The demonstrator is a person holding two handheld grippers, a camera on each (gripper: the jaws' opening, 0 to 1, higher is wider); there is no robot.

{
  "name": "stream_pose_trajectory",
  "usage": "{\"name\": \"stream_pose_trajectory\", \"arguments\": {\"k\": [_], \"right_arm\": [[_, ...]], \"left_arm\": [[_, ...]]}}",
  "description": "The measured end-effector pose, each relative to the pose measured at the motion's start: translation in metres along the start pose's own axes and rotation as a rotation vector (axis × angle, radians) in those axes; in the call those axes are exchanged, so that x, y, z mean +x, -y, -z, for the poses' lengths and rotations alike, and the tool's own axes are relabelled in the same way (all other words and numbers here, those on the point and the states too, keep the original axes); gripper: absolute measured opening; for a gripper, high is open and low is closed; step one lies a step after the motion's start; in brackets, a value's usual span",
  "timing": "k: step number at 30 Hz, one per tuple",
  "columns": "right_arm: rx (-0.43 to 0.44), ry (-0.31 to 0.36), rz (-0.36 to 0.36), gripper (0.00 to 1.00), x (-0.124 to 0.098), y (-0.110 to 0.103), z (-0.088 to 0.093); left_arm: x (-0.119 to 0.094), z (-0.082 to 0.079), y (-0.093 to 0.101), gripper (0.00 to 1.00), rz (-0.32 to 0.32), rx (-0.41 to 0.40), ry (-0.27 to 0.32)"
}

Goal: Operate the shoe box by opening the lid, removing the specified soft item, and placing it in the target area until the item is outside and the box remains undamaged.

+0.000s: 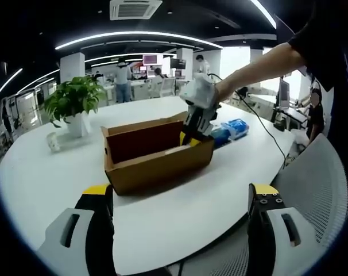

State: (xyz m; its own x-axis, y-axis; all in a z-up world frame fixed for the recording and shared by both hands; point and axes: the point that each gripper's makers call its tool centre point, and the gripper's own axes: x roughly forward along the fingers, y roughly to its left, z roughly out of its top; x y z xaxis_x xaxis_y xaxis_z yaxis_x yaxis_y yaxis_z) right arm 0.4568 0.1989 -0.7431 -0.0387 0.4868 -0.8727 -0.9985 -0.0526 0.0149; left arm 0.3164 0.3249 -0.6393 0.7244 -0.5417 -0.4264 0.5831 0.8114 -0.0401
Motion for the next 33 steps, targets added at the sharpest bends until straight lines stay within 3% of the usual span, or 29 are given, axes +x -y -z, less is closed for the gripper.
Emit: {"name": "stream_pose_trajectory", "arguments": {"k": [16,33], "right_arm": [[-0.067,0.012,0.038,0.14,-0.036,0.005,-0.021],[-0.168,0.019,0.094,0.13,-0.077,0.008,-0.037]], "left_arm": [[-0.012,-0.006,0.003,0.97,-0.025,-0.005,0.022],[-0.008,-0.009,0.011,0.97,-0.015,-0.004,0.032]]}}
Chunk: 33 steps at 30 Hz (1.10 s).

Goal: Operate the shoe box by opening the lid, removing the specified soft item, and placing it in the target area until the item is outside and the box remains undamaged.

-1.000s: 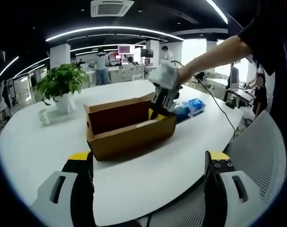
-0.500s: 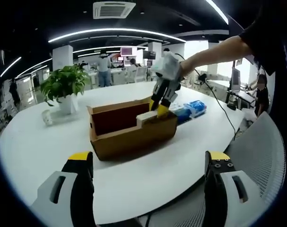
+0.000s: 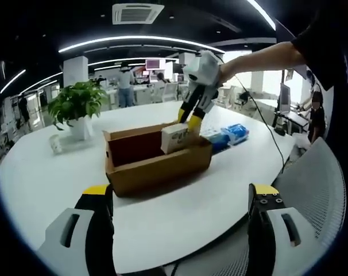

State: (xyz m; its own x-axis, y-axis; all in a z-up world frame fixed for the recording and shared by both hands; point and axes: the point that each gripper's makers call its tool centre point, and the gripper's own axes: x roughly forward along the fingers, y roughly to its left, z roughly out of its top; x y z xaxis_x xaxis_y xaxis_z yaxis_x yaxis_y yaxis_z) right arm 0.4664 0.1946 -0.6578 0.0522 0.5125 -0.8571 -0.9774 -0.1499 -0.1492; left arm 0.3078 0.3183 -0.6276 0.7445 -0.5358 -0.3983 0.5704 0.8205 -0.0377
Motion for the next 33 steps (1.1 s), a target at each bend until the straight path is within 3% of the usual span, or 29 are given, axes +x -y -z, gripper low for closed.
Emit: {"name": "stream_pose_trajectory", "arguments": {"k": [17,33], "right_arm": [[-0.01,0.027,0.043,0.13,-0.054,0.002,0.003],[0.002,0.023,0.09,0.13,-0.1,0.01,0.041]], "left_arm": [[0.002,0.0,0.003,0.97,0.004,0.032,-0.001],[0.0,-0.002,0.004,0.98,-0.008,0.021,0.004]]}}
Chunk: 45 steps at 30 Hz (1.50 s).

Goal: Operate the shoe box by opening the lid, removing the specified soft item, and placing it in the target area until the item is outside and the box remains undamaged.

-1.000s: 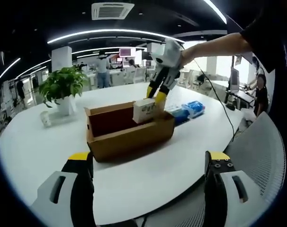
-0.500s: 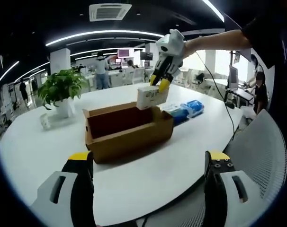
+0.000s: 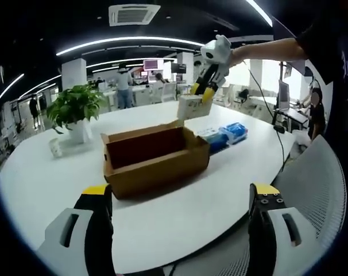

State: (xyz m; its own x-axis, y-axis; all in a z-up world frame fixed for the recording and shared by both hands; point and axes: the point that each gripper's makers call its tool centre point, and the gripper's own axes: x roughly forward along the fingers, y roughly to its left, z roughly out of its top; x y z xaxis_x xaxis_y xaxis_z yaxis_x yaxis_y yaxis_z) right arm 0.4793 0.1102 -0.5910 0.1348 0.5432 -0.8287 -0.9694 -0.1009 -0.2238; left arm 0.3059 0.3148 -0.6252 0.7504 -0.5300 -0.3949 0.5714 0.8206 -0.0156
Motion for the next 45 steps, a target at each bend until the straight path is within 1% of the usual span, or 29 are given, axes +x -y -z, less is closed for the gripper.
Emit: {"name": "stream_pose_trajectory", "arguments": {"k": [4,9,17,21,27,30,38,45], "right_arm": [[0.01,-0.003,0.01,0.13,-0.007,0.004,0.011],[0.015,-0.013,0.022,0.13,-0.015,0.009,0.029],[0.033,-0.05,0.048,0.13,-0.028,0.018,0.066],[0.053,-0.052,0.061,0.13,-0.033,0.02,0.079],[0.069,-0.07,0.07,0.13,-0.037,0.021,0.102],[0.076,-0.077,0.072,0.13,-0.039,0.021,0.114],[0.097,-0.103,0.075,0.13,-0.044,0.02,0.139],[0.118,-0.122,0.082,0.13,-0.044,0.02,0.163]], "left_arm": [[-0.001,-0.001,0.001,0.98,-0.005,0.0,0.0],[-0.002,-0.003,0.001,0.99,-0.012,-0.014,0.005],[-0.004,-0.004,0.001,0.99,-0.025,-0.027,0.01],[-0.003,-0.004,0.004,0.99,-0.021,-0.029,0.004],[0.0,-0.002,0.01,0.99,-0.005,-0.025,-0.003],[0.0,-0.004,0.009,0.99,-0.011,-0.031,0.003],[0.003,0.001,0.011,0.99,-0.008,-0.032,-0.023],[0.003,0.001,0.009,0.99,-0.019,-0.034,-0.026]]}}
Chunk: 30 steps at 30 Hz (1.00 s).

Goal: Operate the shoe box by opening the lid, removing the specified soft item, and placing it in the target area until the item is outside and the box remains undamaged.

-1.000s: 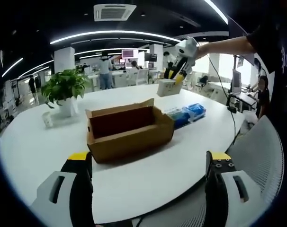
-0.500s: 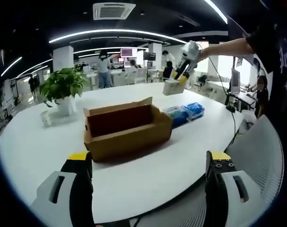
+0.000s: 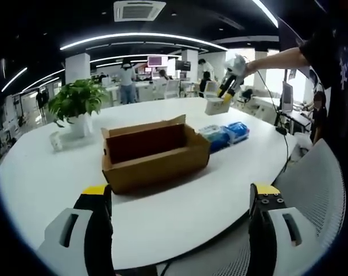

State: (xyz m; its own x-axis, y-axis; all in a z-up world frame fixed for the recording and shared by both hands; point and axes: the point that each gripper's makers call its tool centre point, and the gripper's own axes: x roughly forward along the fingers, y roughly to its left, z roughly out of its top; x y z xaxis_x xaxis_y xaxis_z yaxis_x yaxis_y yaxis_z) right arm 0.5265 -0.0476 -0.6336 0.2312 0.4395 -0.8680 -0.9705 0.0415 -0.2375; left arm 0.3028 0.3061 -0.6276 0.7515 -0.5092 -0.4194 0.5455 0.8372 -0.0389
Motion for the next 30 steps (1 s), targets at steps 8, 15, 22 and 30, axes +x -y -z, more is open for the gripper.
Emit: {"name": "stream_pose_trajectory", "arguments": {"k": [8,15,22,30], "right_arm": [[0.039,-0.028,-0.001,0.13,0.008,0.002,0.031],[0.069,-0.041,0.003,0.14,0.015,0.007,0.051],[0.085,-0.082,-0.008,0.14,0.028,0.007,0.076],[0.085,-0.137,-0.022,0.14,0.04,0.007,0.101]], "left_arm": [[0.001,0.002,0.003,0.99,0.009,0.013,-0.015],[0.002,0.0,0.002,0.99,0.005,0.0,0.005],[0.003,0.001,0.002,0.99,0.005,-0.001,0.0],[0.005,0.005,0.002,0.99,0.009,-0.004,-0.022]]}}
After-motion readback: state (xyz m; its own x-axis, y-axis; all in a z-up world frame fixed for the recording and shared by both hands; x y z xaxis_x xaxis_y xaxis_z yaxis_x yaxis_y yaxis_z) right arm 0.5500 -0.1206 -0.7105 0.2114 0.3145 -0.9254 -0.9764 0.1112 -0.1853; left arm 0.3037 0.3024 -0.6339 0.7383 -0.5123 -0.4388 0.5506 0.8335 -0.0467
